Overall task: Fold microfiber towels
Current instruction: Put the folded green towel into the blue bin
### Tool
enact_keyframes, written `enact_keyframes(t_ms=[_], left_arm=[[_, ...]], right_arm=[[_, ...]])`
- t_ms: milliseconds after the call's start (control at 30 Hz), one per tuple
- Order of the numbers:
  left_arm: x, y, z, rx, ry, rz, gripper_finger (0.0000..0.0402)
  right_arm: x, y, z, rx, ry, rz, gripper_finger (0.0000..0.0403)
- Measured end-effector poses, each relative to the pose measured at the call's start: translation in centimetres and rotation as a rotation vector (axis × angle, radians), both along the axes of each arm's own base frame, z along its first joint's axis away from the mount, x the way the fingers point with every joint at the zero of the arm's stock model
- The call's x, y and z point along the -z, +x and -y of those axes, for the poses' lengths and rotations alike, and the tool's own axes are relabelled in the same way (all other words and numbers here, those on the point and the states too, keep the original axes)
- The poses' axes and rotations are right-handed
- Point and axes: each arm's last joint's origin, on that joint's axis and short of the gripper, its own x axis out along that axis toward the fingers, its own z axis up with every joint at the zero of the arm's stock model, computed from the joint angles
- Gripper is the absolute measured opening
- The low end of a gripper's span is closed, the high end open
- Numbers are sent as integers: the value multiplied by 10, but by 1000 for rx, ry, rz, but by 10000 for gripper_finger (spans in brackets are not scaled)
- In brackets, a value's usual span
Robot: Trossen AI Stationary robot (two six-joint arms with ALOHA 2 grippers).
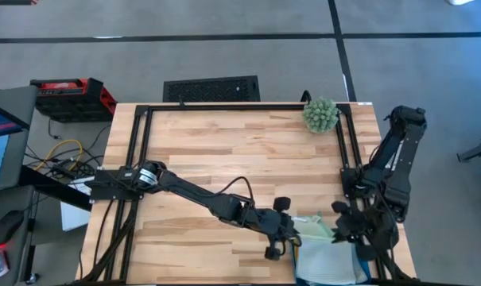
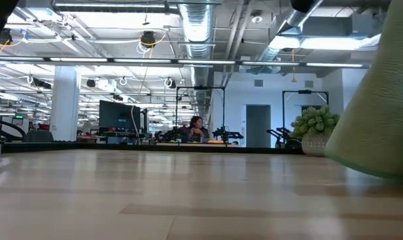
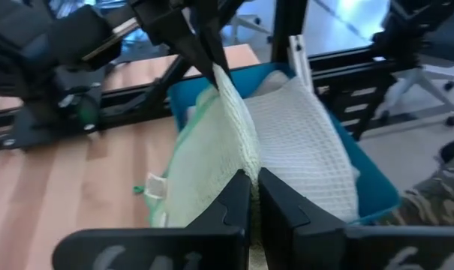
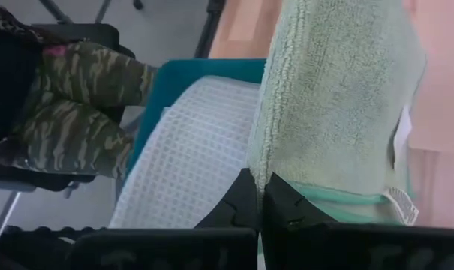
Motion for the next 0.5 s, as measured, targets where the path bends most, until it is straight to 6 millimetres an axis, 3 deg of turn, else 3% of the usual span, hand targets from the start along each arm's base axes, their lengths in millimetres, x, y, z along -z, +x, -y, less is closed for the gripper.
enact_keyframes(t_ms=[133,333,500], left_arm=[[9,5,4,56,-54,-1,0],[46,21,14,94,-99,-42,0],[56,34,22,111,-110,-51,0]], right_arm=[[-2,-4,-4,-12,46,-6,12],[1,-13,-10,-6,87,-66,12],[13,-19,-26,-6,95,-113,12]])
